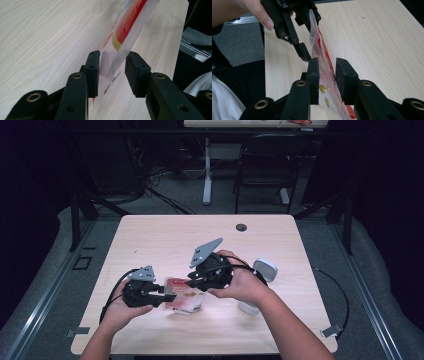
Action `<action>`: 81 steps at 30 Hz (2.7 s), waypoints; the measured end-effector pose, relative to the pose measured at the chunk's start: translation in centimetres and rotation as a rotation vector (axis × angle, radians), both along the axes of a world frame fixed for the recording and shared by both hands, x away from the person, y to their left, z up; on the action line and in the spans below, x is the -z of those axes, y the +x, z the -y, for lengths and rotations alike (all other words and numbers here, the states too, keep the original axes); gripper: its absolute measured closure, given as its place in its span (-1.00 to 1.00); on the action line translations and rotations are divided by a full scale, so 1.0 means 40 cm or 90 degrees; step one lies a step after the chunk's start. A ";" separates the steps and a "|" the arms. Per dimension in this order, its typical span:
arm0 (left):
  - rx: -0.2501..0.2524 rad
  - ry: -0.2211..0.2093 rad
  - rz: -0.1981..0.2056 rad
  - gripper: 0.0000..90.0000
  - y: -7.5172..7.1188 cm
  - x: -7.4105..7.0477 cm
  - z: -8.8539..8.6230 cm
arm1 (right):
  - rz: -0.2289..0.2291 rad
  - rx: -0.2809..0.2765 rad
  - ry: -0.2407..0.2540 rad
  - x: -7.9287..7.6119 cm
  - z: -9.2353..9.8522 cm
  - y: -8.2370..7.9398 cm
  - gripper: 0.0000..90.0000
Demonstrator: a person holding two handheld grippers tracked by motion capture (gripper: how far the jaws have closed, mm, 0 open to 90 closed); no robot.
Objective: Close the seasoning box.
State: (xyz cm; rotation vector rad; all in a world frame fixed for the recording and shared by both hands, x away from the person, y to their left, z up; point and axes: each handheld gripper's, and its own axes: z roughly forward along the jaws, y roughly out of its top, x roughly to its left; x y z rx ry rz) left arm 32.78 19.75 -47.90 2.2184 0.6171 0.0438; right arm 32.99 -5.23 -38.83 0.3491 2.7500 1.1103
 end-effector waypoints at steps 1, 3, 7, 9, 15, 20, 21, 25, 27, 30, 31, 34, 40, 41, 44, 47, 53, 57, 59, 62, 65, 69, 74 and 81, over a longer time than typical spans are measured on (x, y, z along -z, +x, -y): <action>-0.001 0.000 -0.002 0.45 0.000 0.002 -0.004 | 0.001 -0.001 0.004 -0.001 0.000 0.000 0.61; -0.004 -0.001 -0.006 0.45 0.002 0.002 -0.014 | -0.003 0.000 0.017 -0.002 -0.002 -0.002 0.55; -0.002 -0.002 -0.014 0.43 0.002 0.003 -0.030 | 0.009 -0.006 0.020 -0.003 -0.010 -0.010 0.47; -0.008 -0.005 -0.017 0.41 0.003 0.004 -0.036 | 0.010 -0.007 0.025 -0.003 -0.013 -0.013 0.43; -0.012 -0.003 -0.022 0.33 0.002 0.007 -0.054 | 0.023 0.002 0.042 -0.005 -0.008 -0.019 0.37; -0.021 -0.005 -0.017 0.28 0.000 0.001 -0.065 | 0.025 0.017 0.063 -0.007 0.015 -0.017 0.33; -0.025 -0.006 -0.017 0.27 -0.002 0.000 -0.067 | 0.026 0.023 0.064 -0.007 0.020 -0.017 0.33; -0.028 -0.007 -0.013 0.24 -0.004 -0.006 -0.076 | 0.032 0.037 0.073 -0.011 0.039 -0.017 0.28; -0.027 -0.010 -0.011 0.24 -0.004 -0.009 -0.079 | 0.036 0.042 0.081 -0.012 0.045 -0.019 0.25; -0.026 -0.010 -0.011 0.25 -0.008 -0.013 -0.084 | 0.040 0.051 0.103 -0.013 0.054 -0.026 0.19; -0.024 -0.007 -0.012 0.25 -0.009 -0.015 -0.086 | 0.044 0.056 0.110 -0.012 0.056 -0.028 0.17; -0.029 -0.001 -0.009 0.25 -0.015 -0.022 -0.095 | 0.052 0.073 0.129 -0.011 0.063 -0.034 0.09; -0.051 0.001 -0.002 0.26 -0.017 -0.034 -0.123 | 0.064 0.116 0.139 -0.004 0.078 -0.034 0.01; -0.053 -0.002 -0.001 0.26 -0.017 -0.035 -0.128 | 0.064 0.126 0.139 -0.001 0.082 -0.033 -0.03; -0.059 -0.001 0.003 0.27 -0.017 -0.039 -0.141 | 0.063 0.159 0.148 0.007 0.100 -0.030 -0.02; -0.066 -0.004 0.007 0.27 -0.018 -0.040 -0.151 | 0.065 0.177 0.152 0.018 0.115 -0.031 -0.02; -0.088 -0.011 0.017 0.25 -0.015 -0.041 -0.169 | 0.055 0.196 0.147 0.039 0.148 -0.036 -0.01; -0.108 -0.001 0.033 0.18 -0.013 -0.038 -0.177 | 0.050 0.235 0.149 0.048 0.177 -0.036 -0.01; -0.126 0.018 0.043 0.13 -0.010 -0.034 -0.180 | 0.041 0.250 0.157 0.051 0.194 -0.033 0.01; -0.143 0.027 0.046 0.08 -0.007 -0.028 -0.186 | 0.045 0.266 0.164 0.053 0.218 -0.032 -0.03; -0.159 0.027 0.045 0.00 -0.002 -0.021 -0.190 | 0.056 0.289 0.169 0.051 0.245 -0.032 -0.06; -0.196 0.048 0.056 -0.09 0.005 -0.012 -0.190 | 0.065 0.325 0.161 0.048 0.274 -0.027 -0.07; -0.227 0.067 0.074 -0.11 0.011 -0.003 -0.192 | 0.074 0.359 0.171 0.049 0.308 -0.019 -0.11; -0.235 0.072 0.067 -0.15 0.014 0.005 -0.191 | 0.074 0.379 0.180 0.046 0.343 -0.011 -0.11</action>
